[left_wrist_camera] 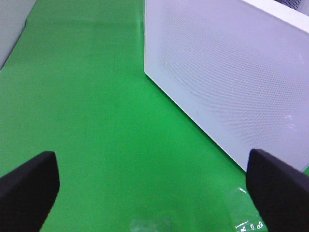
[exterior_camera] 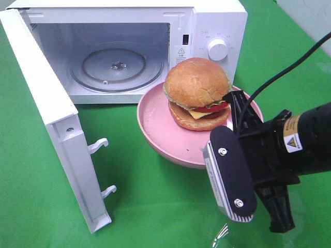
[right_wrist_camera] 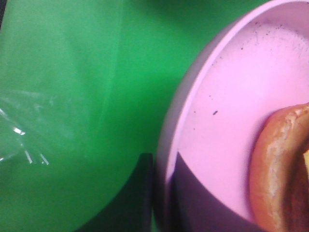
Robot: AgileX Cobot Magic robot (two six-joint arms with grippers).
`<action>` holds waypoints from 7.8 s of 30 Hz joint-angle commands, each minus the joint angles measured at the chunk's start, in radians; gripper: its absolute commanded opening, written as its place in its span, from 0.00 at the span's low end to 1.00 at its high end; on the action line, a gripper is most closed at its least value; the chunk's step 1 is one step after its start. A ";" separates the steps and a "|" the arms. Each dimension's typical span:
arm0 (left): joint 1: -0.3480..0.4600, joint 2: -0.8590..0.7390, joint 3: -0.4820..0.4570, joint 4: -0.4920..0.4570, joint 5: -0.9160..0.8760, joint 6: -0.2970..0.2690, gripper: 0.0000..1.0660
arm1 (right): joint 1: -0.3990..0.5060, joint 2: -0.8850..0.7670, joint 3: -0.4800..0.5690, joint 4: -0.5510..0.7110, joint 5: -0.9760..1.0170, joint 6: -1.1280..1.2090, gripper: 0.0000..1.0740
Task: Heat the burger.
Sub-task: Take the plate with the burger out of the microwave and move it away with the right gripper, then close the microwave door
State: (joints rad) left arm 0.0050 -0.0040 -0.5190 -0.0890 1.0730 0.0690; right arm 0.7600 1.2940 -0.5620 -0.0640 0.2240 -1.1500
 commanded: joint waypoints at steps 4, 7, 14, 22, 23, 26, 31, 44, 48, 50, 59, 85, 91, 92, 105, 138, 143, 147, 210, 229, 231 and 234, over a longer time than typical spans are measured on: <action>0.002 -0.017 0.001 -0.007 -0.003 -0.005 0.91 | 0.002 -0.125 0.009 -0.131 0.058 0.130 0.00; 0.002 -0.017 0.001 -0.007 -0.003 -0.005 0.91 | 0.002 -0.146 0.009 -0.162 0.090 0.179 0.00; 0.002 -0.017 0.001 -0.007 -0.003 -0.005 0.91 | 0.002 -0.234 0.009 -0.255 0.218 0.351 0.00; 0.002 -0.017 0.001 -0.007 -0.003 -0.005 0.91 | 0.002 -0.269 0.009 -0.349 0.375 0.524 0.00; 0.002 -0.017 0.001 -0.007 -0.003 -0.005 0.91 | 0.002 -0.269 0.009 -0.385 0.402 0.592 0.00; 0.002 -0.017 0.001 -0.007 -0.003 -0.005 0.91 | 0.002 -0.269 0.009 -0.432 0.419 0.674 0.00; 0.002 -0.017 0.001 -0.007 -0.003 -0.005 0.91 | 0.002 -0.269 0.009 -0.557 0.469 0.916 0.00; 0.002 -0.017 0.001 -0.007 -0.003 -0.005 0.91 | 0.002 -0.265 0.009 -0.620 0.572 1.287 0.00; 0.002 -0.017 0.001 -0.007 -0.003 -0.005 0.91 | 0.002 -0.265 0.009 -0.622 0.586 1.363 0.00; 0.002 -0.017 0.001 -0.007 -0.003 -0.005 0.91 | 0.002 -0.262 0.011 -0.641 0.593 1.417 0.00; 0.002 -0.017 0.001 -0.007 -0.003 -0.005 0.91 | -0.002 -0.125 0.012 -0.726 0.589 1.633 0.00; 0.002 -0.017 0.001 -0.007 -0.003 -0.005 0.91 | -0.196 0.263 0.012 -0.883 0.417 2.054 0.00; 0.002 -0.017 0.001 -0.007 -0.003 -0.005 0.91 | -0.261 0.331 0.010 -0.932 0.346 2.132 0.00; 0.002 -0.017 0.001 -0.007 -0.003 -0.005 0.91 | -0.261 0.331 0.010 -0.932 0.346 2.132 0.00; 0.002 -0.017 0.001 -0.007 -0.003 -0.005 0.91 | -0.306 0.441 0.006 -0.975 0.282 2.268 0.13; 0.002 -0.017 0.001 -0.007 -0.003 -0.005 0.91 | -0.301 -0.298 0.006 -0.145 0.384 1.470 0.70; 0.002 -0.017 0.001 -0.007 -0.003 -0.005 0.91 | -0.301 -0.414 0.006 -0.113 0.469 1.417 0.70; 0.002 -0.017 0.001 -0.007 -0.003 -0.005 0.91 | -0.301 -0.533 0.007 -0.113 0.566 1.407 0.70; 0.002 -0.005 0.001 -0.007 -0.003 -0.005 0.91 | -0.591 -1.324 0.072 -0.028 0.739 1.292 0.68; 0.002 -0.005 0.001 -0.007 -0.003 -0.005 0.91 | -0.684 -1.325 0.072 -0.027 0.739 1.293 0.68; 0.002 -0.005 0.001 -0.008 -0.003 -0.006 0.91 | -0.684 -1.325 0.072 -0.027 0.739 1.293 0.68; 0.002 -0.005 0.001 -0.008 -0.003 -0.006 0.91 | -0.684 -1.325 0.072 -0.027 0.739 1.293 0.68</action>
State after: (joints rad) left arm 0.0050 -0.0040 -0.5190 -0.0890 1.0730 0.0690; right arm 0.0810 -0.0040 -0.4910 -0.0900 0.9700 0.1580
